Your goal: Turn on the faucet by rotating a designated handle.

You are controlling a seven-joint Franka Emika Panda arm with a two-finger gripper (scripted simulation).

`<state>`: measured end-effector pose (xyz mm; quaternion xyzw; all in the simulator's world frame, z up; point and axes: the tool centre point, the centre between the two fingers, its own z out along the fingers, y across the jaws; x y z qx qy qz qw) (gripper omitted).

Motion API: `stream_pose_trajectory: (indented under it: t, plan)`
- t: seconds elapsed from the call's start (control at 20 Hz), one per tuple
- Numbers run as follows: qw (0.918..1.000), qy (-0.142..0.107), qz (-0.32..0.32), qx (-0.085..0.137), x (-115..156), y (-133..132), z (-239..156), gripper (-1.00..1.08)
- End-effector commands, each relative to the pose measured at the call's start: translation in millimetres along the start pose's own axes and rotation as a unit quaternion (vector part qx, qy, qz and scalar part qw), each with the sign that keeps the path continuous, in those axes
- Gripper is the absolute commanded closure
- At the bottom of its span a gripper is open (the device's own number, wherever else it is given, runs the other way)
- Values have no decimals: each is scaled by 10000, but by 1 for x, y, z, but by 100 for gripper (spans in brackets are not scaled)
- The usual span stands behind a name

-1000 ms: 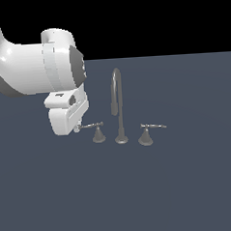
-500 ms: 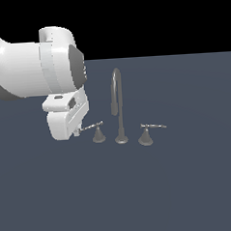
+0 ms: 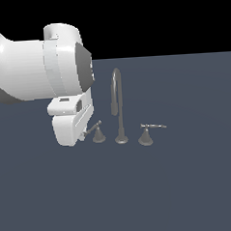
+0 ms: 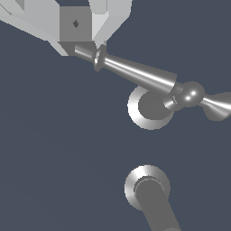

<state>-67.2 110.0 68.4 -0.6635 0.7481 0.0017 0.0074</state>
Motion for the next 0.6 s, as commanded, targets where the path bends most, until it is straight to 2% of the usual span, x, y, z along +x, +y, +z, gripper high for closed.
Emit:
stream_pose_trajectory:
  t: [0.0, 0.45, 0.55]
  plan:
    - [10000, 3, 65, -7, 6, -3, 1, 108]
    - [9997, 62, 243, -33, 68, -16, 2, 108]
    - [9996, 67, 259, -35, 74, -17, 3, 108]
